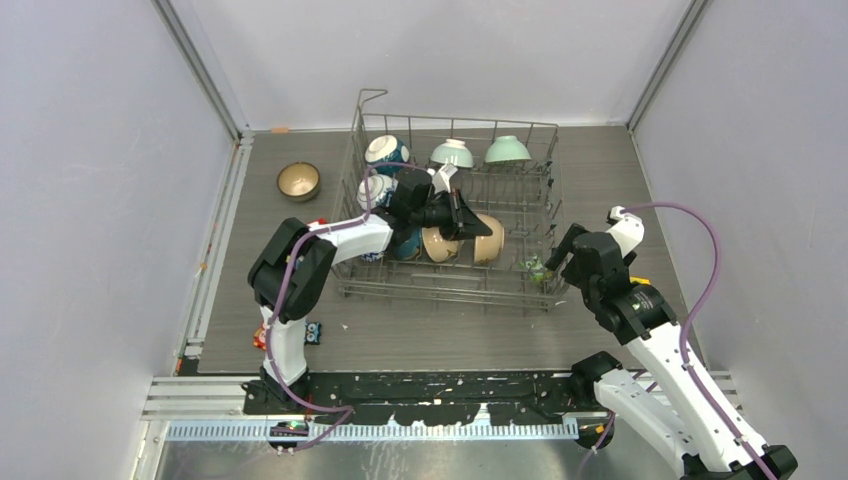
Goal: Unload the bowls from the dish rack
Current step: Pick up the bowl from the dish rack.
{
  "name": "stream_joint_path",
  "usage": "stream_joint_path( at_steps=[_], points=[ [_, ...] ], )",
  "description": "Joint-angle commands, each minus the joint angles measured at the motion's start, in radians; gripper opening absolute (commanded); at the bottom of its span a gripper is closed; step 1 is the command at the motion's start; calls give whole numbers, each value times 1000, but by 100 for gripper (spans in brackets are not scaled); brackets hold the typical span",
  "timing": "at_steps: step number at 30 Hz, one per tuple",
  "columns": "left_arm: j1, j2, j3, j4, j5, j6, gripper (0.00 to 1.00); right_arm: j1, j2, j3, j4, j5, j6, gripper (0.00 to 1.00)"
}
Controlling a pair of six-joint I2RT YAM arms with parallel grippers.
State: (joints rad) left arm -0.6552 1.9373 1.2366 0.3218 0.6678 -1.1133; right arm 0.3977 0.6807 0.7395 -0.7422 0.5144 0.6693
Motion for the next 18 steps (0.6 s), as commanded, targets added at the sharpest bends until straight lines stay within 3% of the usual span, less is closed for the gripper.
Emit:
stream_joint_path(
  at_steps=[1, 18],
  points=[
    [13, -131, 18, 148, 69, -70, 0, -5, 0, -5, 14, 30, 26, 83],
    [40, -175, 16, 217, 85, -124, 0, -5, 3, -15, 22, 17, 28, 83]
  ],
)
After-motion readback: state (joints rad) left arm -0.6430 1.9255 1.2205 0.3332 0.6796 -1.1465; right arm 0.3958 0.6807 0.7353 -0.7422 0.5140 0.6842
